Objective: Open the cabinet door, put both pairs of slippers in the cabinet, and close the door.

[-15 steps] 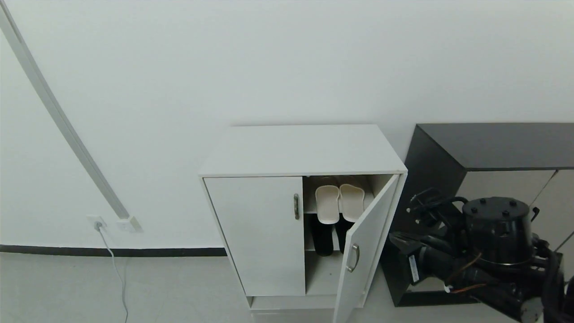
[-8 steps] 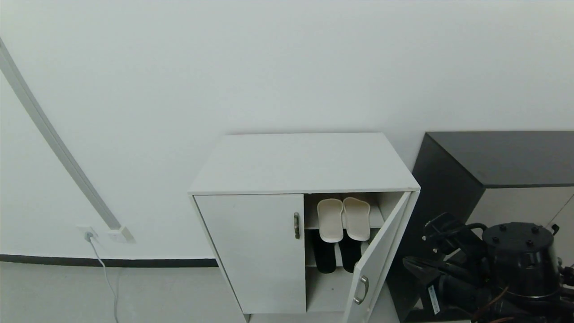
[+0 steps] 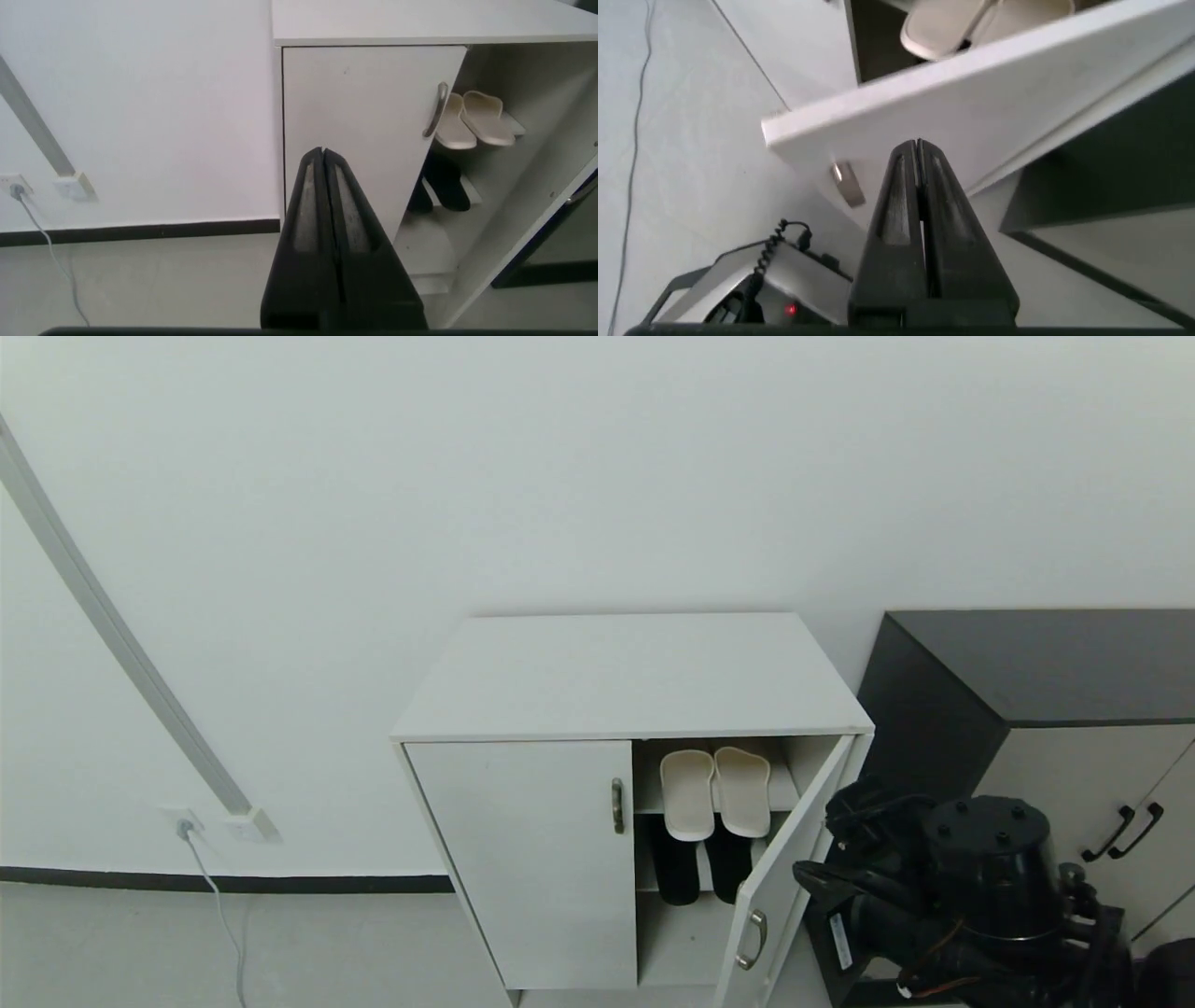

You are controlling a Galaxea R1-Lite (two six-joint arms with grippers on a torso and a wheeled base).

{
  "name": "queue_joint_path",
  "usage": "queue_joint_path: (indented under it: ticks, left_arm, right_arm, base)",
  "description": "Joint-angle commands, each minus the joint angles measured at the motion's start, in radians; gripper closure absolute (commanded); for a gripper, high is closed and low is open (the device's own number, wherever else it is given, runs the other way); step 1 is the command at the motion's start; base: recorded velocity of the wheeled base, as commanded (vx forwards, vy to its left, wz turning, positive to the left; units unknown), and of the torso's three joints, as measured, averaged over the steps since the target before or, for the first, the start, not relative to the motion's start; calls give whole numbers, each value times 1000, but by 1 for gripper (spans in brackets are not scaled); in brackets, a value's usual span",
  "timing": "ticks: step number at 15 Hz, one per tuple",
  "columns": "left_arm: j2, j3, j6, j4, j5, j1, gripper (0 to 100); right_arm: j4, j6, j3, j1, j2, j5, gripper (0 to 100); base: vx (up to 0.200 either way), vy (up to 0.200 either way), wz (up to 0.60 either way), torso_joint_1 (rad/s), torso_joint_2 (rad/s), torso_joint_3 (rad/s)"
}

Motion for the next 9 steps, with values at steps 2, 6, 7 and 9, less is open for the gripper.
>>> queue_joint_path:
  ticks: [2, 6, 7, 9]
  left_arm:
    - [0, 0, -1, 0, 1, 0, 100]
    - [0, 0, -1, 0, 1, 0, 100]
    - [0, 0, -1, 0, 1, 0, 100]
    - [0, 0, -1, 0, 1, 0, 100]
  right_arm:
    - [-84, 1, -59, -3, 158, -1, 100]
    - [-117, 8, -154, -48, 253, -1, 100]
    - [-133, 15, -181, -57, 283, -9, 100]
    - [-153, 18, -232, -82, 336, -9, 100]
  base:
    - [0, 0, 0, 0, 0, 0]
    - [0, 0, 0, 0, 0, 0]
    - [0, 0, 0, 0, 0, 0]
    - [0, 0, 0, 0, 0, 0]
